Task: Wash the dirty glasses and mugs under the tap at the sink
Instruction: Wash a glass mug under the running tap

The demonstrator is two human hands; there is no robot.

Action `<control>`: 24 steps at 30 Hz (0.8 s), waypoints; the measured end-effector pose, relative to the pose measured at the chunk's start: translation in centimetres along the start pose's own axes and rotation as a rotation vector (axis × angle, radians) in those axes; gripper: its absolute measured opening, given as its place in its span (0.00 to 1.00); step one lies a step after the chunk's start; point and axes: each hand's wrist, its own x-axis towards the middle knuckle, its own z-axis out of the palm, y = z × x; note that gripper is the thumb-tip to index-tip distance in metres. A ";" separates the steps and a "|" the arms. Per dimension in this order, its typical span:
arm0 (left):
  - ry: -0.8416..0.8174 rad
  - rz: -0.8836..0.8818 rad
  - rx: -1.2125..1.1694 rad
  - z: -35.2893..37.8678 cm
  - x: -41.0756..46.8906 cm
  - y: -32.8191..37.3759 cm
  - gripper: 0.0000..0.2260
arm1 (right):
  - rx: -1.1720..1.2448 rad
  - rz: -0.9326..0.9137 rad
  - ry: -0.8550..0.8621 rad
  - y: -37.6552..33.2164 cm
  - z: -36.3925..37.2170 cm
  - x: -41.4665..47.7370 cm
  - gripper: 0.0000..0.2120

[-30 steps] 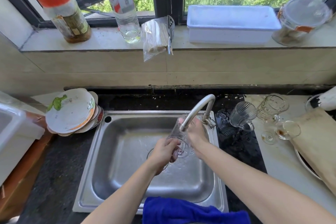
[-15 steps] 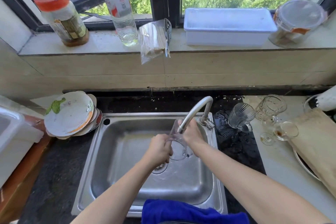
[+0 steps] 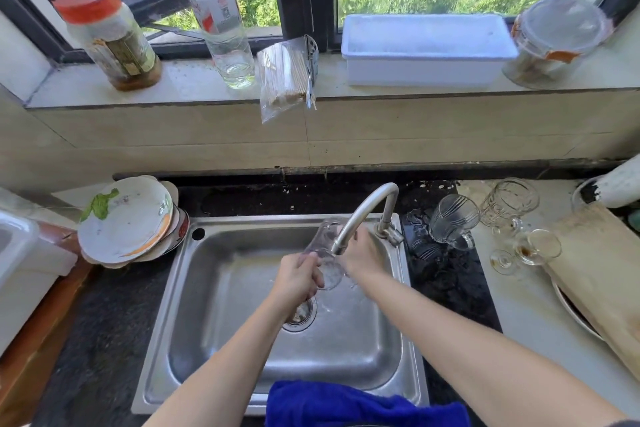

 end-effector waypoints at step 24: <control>-0.209 -0.040 -0.101 -3.3 -1.8 -1.8 0.11 | 0.445 0.241 -0.150 -1.8 -1.3 -1.5 0.12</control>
